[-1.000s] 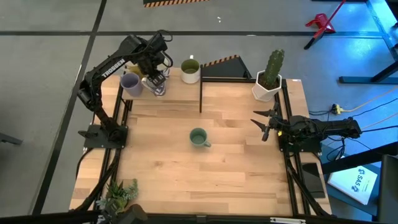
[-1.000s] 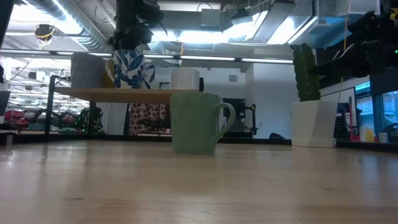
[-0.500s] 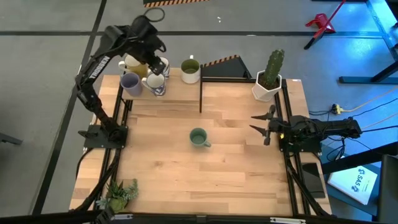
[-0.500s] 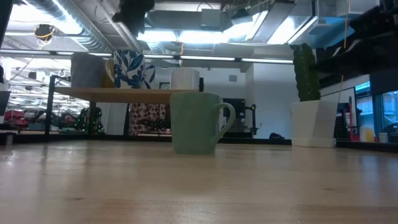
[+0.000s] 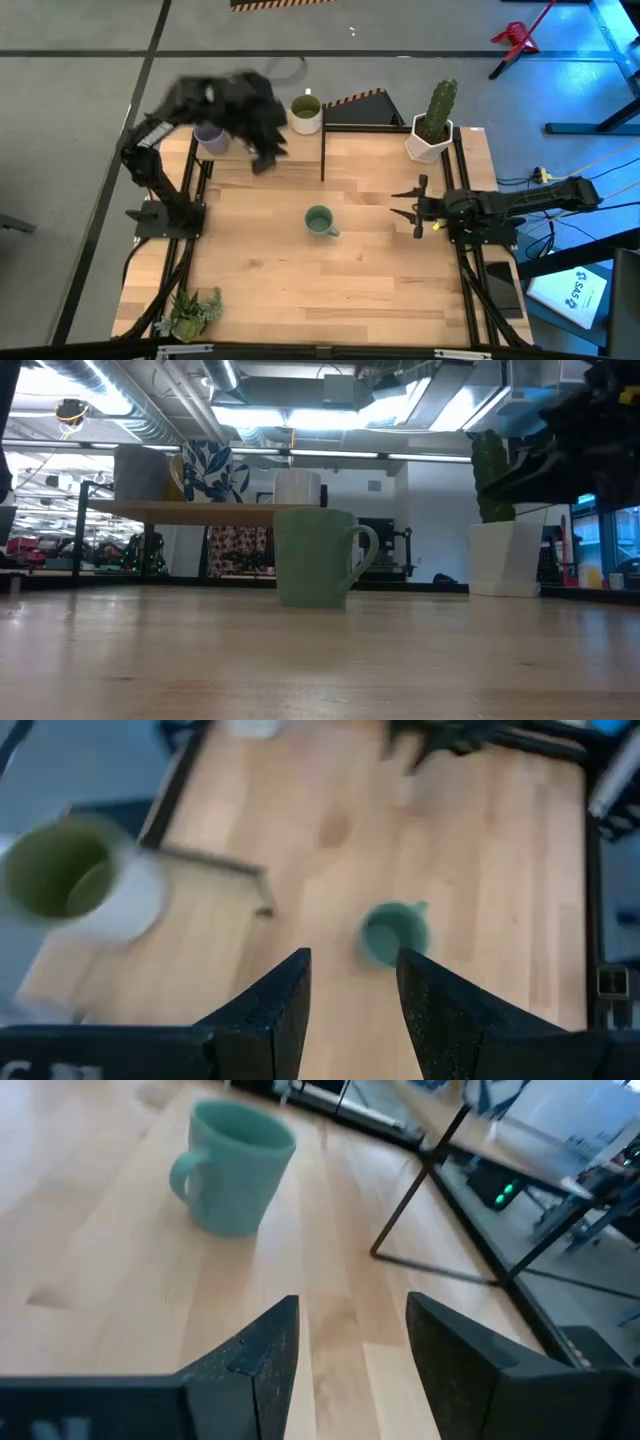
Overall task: Place coffee mugs
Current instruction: Put the light green mug on the shelf
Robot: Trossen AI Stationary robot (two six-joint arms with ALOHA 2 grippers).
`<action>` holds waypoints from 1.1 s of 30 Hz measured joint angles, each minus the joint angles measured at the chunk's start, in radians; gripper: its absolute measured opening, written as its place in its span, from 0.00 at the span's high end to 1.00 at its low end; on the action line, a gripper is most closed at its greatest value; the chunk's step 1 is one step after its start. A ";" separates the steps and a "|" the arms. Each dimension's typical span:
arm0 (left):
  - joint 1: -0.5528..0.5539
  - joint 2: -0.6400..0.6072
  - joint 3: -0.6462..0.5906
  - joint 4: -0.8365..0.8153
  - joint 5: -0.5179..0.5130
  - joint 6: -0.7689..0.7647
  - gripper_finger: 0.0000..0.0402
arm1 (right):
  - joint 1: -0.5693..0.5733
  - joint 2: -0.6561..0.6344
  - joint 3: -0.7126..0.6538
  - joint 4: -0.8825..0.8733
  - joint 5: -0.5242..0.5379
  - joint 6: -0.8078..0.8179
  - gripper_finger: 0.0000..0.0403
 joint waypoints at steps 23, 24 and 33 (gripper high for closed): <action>-0.279 0.032 -0.840 0.723 -0.324 -0.284 0.64 | 0.000 0.222 0.000 0.090 0.027 0.061 0.56; -0.272 0.032 -0.868 0.741 -0.317 -0.287 0.64 | 0.000 0.222 0.000 0.091 0.027 0.061 0.56; -0.257 0.031 -1.050 0.953 -0.262 -0.310 0.64 | 0.000 0.222 0.000 0.092 0.027 0.061 0.56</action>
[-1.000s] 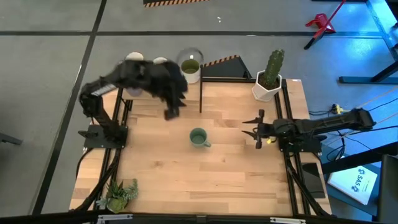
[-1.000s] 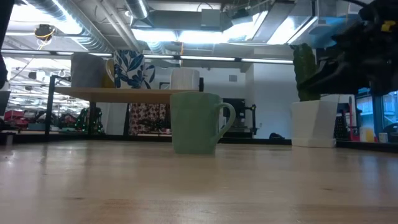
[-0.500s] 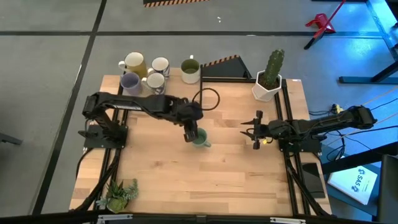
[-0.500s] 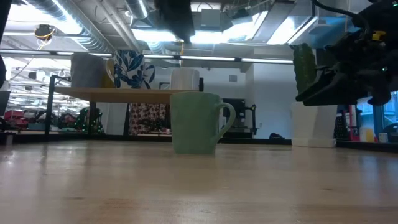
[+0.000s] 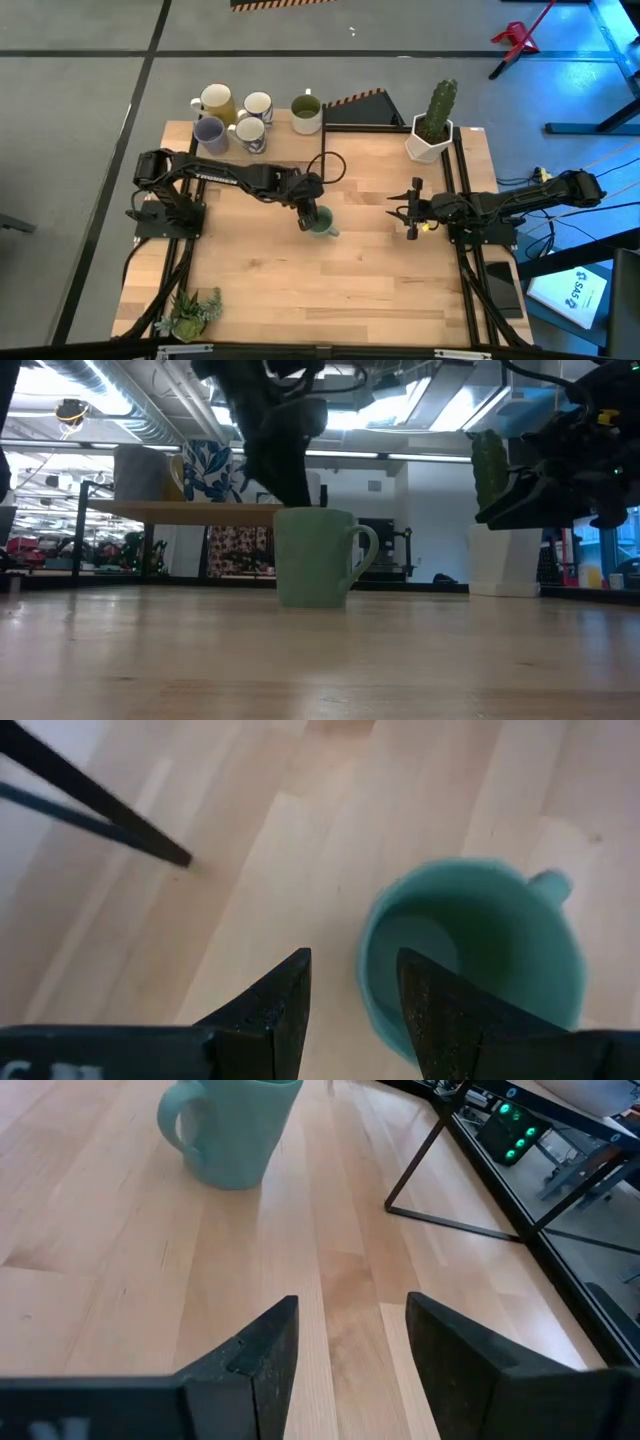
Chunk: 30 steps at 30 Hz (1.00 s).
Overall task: Place coffee mugs
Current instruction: Put the light green mug on the shelf
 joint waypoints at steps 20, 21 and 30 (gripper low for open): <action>0.000 0.089 -0.063 0.062 0.124 -0.154 0.94 | 0.000 0.000 0.000 0.000 0.002 0.000 0.56; 0.000 0.087 -0.057 0.059 0.127 -0.176 0.94 | 0.000 0.000 0.000 0.000 0.005 0.000 0.56; 0.015 0.069 0.176 -0.157 0.031 -0.310 0.94 | 0.000 0.000 0.000 -0.001 0.008 0.000 0.56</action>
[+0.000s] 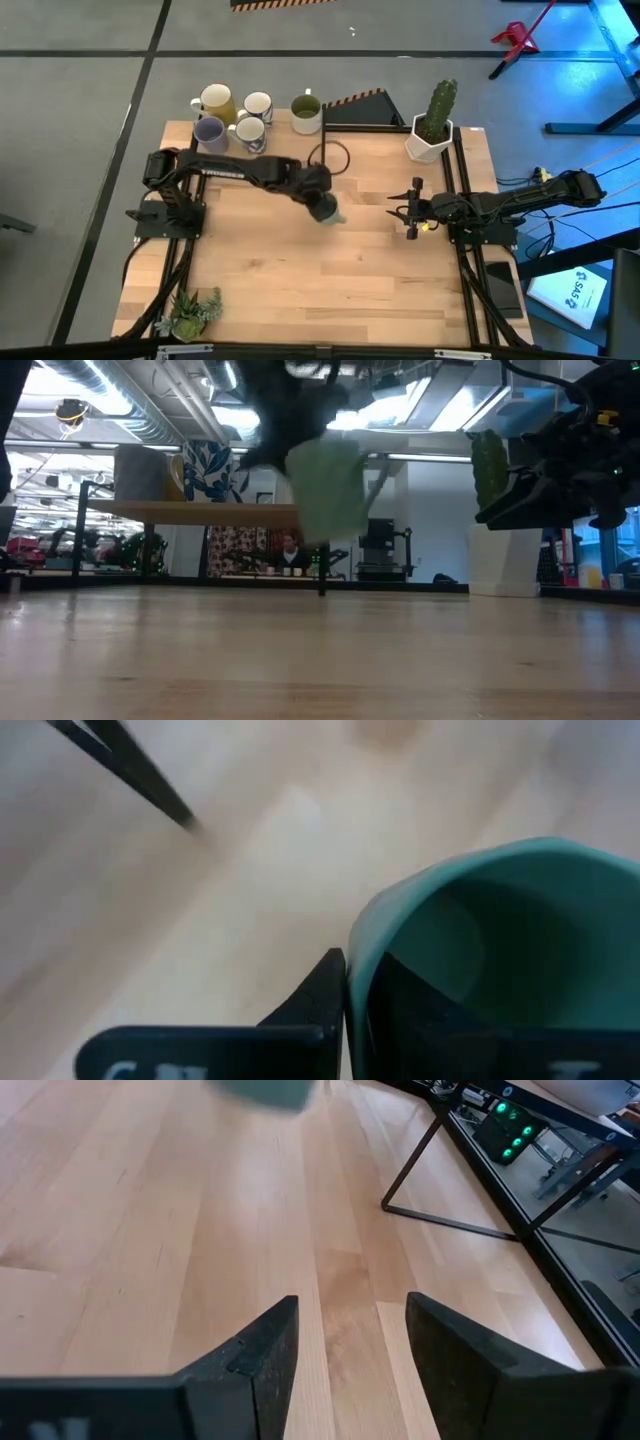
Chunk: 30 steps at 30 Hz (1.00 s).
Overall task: Place coffee mugs
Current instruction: Put the light green mug on the shelf
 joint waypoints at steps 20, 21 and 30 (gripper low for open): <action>0.315 0.006 0.505 -0.624 -0.207 0.089 0.94 | 0.000 0.000 0.000 -0.002 0.028 -0.001 0.56; 0.338 0.011 0.505 -0.631 -0.194 0.098 0.94 | 0.000 0.000 0.000 -0.002 0.027 -0.001 0.56; 0.456 0.046 0.504 -0.626 -0.110 0.165 0.94 | 0.000 0.000 0.000 -0.006 0.028 0.000 0.56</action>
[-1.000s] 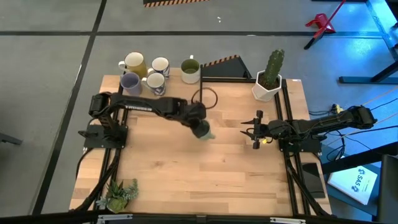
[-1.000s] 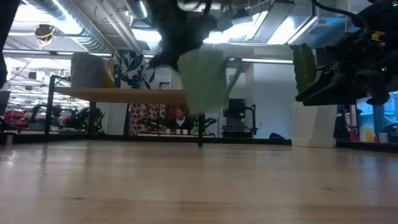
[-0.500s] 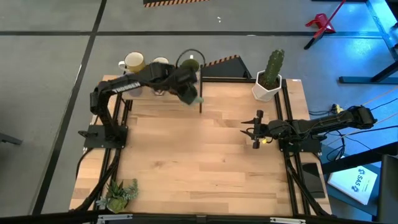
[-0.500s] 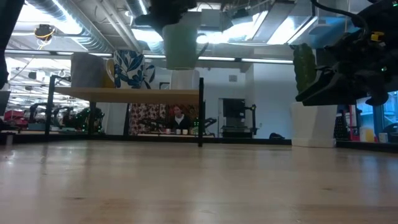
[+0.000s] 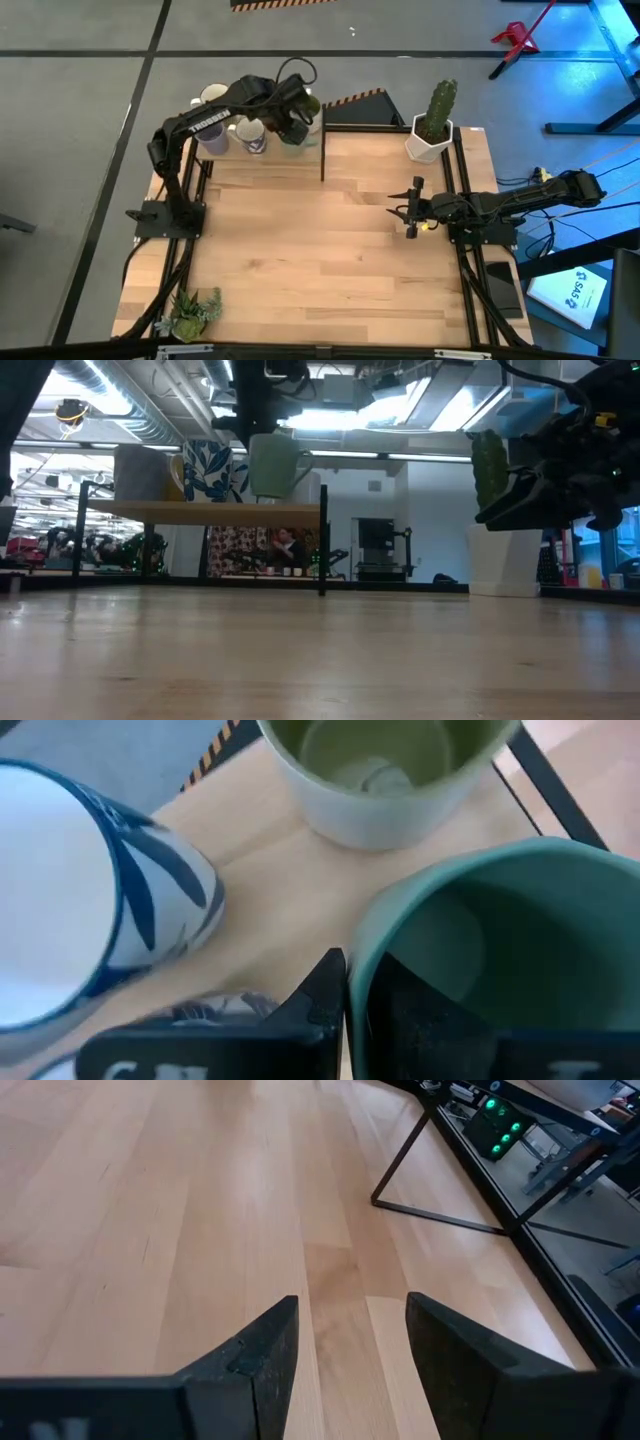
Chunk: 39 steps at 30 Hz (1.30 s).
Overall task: Place coffee mugs
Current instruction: Put the light green mug on the shelf
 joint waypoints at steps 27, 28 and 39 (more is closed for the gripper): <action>0.002 0.046 0.000 0.064 0.004 0.021 0.79 | 0.000 0.000 0.000 0.000 0.027 0.000 0.56; 0.002 0.046 0.000 0.070 0.005 0.021 0.77 | 0.000 0.000 0.000 0.000 0.027 0.000 0.56; 0.007 0.014 0.001 0.097 0.020 0.058 0.70 | 0.000 0.000 0.000 0.001 0.026 0.000 0.56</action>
